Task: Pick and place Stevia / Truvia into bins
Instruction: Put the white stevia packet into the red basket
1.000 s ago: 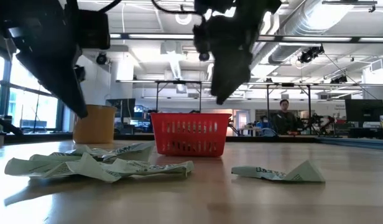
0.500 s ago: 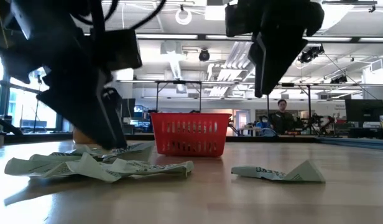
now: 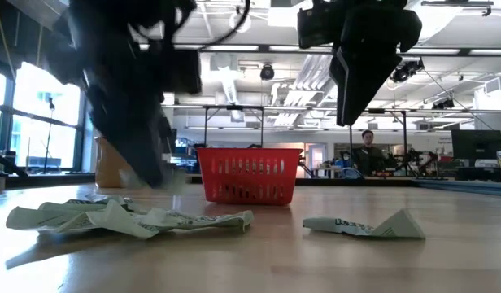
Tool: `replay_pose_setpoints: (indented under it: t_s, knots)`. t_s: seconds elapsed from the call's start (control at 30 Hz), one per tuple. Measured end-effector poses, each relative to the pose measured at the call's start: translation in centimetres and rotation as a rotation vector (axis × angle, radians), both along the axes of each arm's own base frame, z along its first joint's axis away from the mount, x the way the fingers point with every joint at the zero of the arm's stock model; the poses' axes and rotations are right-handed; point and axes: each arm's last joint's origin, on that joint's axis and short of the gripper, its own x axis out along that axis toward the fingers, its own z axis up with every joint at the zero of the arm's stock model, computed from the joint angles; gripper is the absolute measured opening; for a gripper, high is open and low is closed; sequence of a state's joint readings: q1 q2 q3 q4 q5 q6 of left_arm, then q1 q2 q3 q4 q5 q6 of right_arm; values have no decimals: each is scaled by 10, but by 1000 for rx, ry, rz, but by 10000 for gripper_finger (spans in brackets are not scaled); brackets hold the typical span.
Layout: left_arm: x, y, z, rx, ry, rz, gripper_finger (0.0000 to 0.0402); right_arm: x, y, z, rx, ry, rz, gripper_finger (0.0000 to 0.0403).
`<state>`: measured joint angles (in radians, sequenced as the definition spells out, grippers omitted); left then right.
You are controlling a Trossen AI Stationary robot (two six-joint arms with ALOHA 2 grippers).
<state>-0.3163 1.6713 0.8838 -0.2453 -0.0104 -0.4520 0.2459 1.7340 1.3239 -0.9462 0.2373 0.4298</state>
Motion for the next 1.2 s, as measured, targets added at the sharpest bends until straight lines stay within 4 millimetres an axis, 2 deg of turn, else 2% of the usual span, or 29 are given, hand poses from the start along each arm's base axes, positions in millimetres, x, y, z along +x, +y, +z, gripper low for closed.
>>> replay_pose_setpoints:
  t_s: [0.1,0.2,0.3,0.4,0.47,0.53,0.6,0.7,0.8,0.9,1.07,1.2]
  knots:
    - [-3,-4,33,-83,12,-36,53,-2,-1,1,-6,10,-16,309]
    - [-1,-6,63,5,-113,-68,45,-5,-2,5,-16,8,-30,309]
    - [7,8,75,197,-193,-41,22,-8,-3,9,-33,5,-32,309]
    - [18,33,71,225,-203,58,25,-10,-3,12,-16,3,-23,309]
    - [26,47,66,219,-201,92,51,-8,0,13,65,-2,17,309]
    - [34,56,60,216,-224,109,98,-5,6,11,140,-35,70,309]
    - [40,59,58,182,-247,103,148,-5,14,4,162,-47,120,309]
    - [39,56,58,136,-200,81,221,-11,25,-11,161,-43,176,309]
    - [26,44,68,60,-104,116,276,-19,42,-26,184,-59,226,309]
    - [6,24,81,58,-54,151,299,-22,63,-33,224,-153,265,309]
    - [-40,-15,95,191,-45,185,277,-17,94,-35,271,-349,213,309]
    - [-71,-36,86,233,-47,220,241,-2,116,-47,315,-387,88,309]
